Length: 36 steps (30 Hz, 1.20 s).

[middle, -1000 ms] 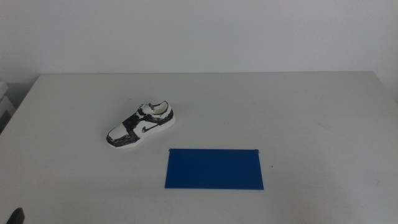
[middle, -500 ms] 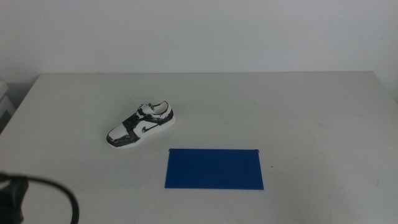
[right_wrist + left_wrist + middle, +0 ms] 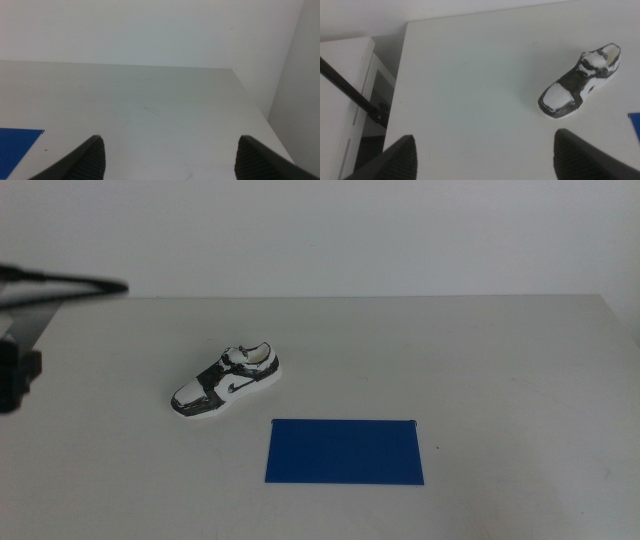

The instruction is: Use one arm to grab the shoe from the table and place it on the mat.

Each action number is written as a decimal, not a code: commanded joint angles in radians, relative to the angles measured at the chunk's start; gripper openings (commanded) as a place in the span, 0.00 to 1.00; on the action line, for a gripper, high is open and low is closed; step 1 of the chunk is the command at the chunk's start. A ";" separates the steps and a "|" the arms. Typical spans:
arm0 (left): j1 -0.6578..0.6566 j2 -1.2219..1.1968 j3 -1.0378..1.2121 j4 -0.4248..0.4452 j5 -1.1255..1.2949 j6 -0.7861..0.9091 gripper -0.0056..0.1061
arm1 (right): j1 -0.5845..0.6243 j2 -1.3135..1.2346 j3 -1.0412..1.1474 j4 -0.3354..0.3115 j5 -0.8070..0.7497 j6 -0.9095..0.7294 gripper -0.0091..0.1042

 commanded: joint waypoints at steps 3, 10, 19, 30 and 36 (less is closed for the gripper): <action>0.000 0.104 -0.188 -0.011 0.059 0.026 0.89 | -0.005 -0.021 -0.010 -0.008 -0.079 -0.013 0.67; 0.000 0.282 -0.452 -0.029 0.241 0.080 0.89 | -0.005 -0.021 -0.010 -0.008 -0.079 -0.013 0.67; 0.000 0.507 -0.733 -0.070 0.407 0.165 0.89 | -0.005 -0.021 -0.010 -0.008 -0.079 -0.013 0.67; -0.007 0.782 -1.021 -0.136 0.638 0.261 0.89 | -0.005 -0.021 -0.010 -0.008 -0.079 -0.013 0.67; -0.101 0.954 -1.224 -0.043 0.777 0.220 0.89 | -0.005 -0.021 -0.010 -0.008 -0.079 -0.013 0.67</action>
